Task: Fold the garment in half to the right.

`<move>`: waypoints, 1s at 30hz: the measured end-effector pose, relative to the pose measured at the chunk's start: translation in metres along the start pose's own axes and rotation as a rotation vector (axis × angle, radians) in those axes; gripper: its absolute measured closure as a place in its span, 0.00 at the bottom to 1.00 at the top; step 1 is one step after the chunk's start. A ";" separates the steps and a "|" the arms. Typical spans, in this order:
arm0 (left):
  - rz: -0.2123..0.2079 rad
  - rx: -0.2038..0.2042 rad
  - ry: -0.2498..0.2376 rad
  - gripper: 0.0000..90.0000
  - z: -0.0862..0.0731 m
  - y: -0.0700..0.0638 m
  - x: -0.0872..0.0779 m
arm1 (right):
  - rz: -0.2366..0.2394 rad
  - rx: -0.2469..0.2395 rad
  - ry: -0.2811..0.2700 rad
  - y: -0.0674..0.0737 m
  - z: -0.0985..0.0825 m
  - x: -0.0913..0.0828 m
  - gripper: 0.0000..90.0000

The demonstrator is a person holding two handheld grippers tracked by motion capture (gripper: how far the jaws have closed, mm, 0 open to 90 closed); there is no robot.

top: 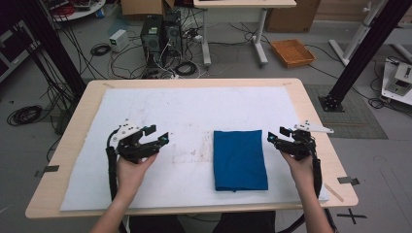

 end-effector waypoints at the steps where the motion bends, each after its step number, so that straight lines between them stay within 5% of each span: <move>1: 0.016 0.014 0.001 0.42 0.002 0.004 -0.006 | 0.001 0.006 -0.011 -0.002 -0.001 -0.004 0.41; 11: 0.106 0.035 0.061 0.38 -0.001 0.036 -0.035 | -0.025 0.074 -0.045 -0.024 -0.002 -0.018 0.29; 30: 0.099 0.053 0.078 0.34 -0.009 0.035 -0.033 | 0.001 0.053 -0.033 -0.020 0.002 -0.012 0.27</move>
Point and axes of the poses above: each handheld gripper's, and its own axes: x roughly forward along the jaws, z roughly out of its top, y roughly to its left, the point moved 4 cm from there along x, roughly forward along the jaws, and after that the axes turned 11 degrees about -z, right-handed, at the moved point
